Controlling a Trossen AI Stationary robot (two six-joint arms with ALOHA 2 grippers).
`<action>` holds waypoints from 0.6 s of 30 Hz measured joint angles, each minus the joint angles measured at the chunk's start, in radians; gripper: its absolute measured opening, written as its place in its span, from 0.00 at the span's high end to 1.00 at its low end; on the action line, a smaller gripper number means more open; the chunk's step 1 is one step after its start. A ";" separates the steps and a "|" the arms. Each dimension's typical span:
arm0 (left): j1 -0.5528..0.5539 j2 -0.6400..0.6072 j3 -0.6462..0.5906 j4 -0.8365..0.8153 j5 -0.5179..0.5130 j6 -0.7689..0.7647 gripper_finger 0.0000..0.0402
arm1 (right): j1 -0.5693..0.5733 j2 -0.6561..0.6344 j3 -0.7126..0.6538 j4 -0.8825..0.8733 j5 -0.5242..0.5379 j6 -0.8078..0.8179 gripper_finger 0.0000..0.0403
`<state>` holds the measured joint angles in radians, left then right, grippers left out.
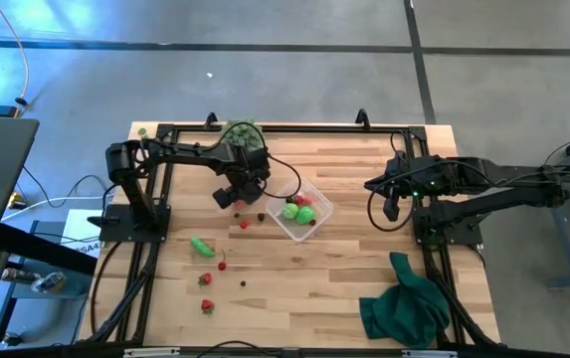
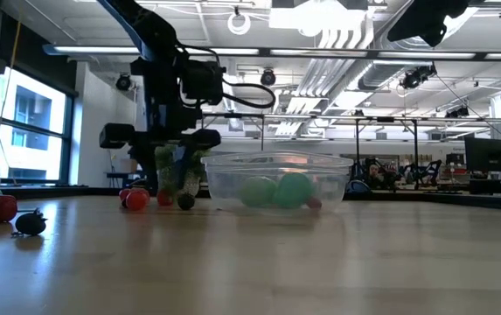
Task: Pick and placing Produce into tupperware
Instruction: Put the red strawberry into the transparent bin
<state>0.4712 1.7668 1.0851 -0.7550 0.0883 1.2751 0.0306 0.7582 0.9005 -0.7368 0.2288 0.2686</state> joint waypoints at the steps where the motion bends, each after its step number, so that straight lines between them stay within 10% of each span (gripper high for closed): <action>1: 0.000 0.000 0.000 0.000 0.003 0.000 0.55 | 0.000 0.000 0.000 0.000 0.000 0.000 0.94; 18: 0.000 0.058 0.000 -0.001 0.007 -0.042 0.55 | 0.000 0.000 0.000 0.000 0.000 0.000 0.94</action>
<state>0.4711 1.8252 1.0851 -0.7563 0.0950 1.2329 0.0303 0.7582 0.9005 -0.7368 0.2291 0.2687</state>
